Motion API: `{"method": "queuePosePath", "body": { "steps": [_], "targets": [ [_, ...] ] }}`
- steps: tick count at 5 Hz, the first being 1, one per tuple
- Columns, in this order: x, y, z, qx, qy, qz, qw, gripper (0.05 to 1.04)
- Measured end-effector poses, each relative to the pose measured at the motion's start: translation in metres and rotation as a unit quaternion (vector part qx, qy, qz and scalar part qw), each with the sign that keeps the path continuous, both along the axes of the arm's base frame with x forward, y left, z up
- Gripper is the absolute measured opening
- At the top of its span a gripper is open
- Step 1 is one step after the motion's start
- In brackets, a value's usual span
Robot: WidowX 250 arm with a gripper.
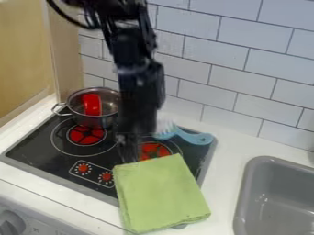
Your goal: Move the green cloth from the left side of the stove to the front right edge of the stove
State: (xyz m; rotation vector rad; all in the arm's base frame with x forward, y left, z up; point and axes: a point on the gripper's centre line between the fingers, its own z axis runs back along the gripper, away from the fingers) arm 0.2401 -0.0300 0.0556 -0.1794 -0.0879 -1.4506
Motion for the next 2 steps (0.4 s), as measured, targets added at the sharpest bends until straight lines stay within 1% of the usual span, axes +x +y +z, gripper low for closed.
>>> {"method": "queuePosePath", "body": {
  "steps": [1, 2],
  "targets": [
    [-0.0023, 0.0058, 0.0176, -0.004, -0.017, 0.004, 0.9998, 0.999],
    [-0.0025, 0.0065, 0.018, -0.004, -0.018, 0.003, 0.9998, 0.999]
  ]
}}
